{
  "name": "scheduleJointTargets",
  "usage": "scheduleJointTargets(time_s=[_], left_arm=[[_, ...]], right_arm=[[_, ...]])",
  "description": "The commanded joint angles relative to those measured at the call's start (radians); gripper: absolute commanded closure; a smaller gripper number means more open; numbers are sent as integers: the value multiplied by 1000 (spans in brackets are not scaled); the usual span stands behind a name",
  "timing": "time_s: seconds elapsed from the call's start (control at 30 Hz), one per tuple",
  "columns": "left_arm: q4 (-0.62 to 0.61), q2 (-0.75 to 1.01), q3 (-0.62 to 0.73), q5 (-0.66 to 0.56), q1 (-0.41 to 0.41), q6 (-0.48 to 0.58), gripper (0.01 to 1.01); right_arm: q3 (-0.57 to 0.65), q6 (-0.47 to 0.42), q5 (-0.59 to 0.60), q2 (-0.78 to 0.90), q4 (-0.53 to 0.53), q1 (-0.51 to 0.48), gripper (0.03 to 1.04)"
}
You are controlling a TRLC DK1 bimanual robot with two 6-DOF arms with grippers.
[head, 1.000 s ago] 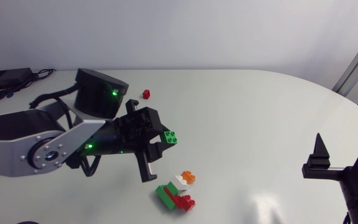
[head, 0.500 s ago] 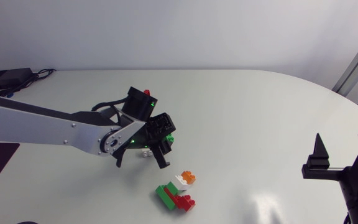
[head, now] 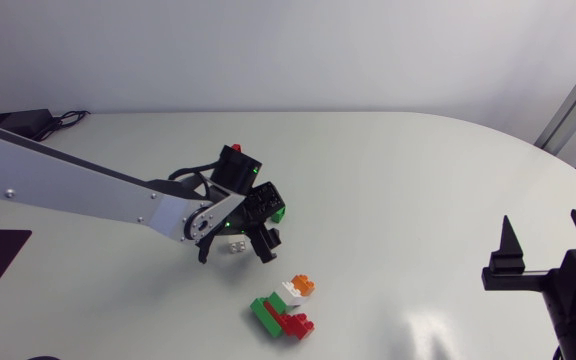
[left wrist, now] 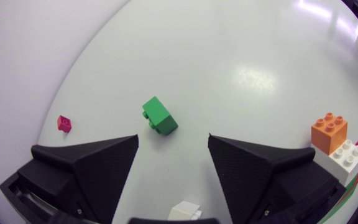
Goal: Disassemble duplo
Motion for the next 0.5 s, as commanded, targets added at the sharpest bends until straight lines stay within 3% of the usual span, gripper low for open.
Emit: scheduleJointTargets(time_s=[0.0, 0.17, 0.3, 0.47], left_arm=[[23, -100, -23, -5, 37, -59, 110], [-69, -314, -76, 170, 86, -131, 82], [-120, -512, -167, 216, 86, -142, 80], [-118, -652, -291, 221, 126, -157, 80]], right_arm=[[-41, -64, -6, -11, -19, 9, 67], [-41, -156, -29, 7, -34, 20, 67], [-41, -170, -63, 15, -40, 18, 67], [-38, -233, -204, 16, -70, 26, 67]])
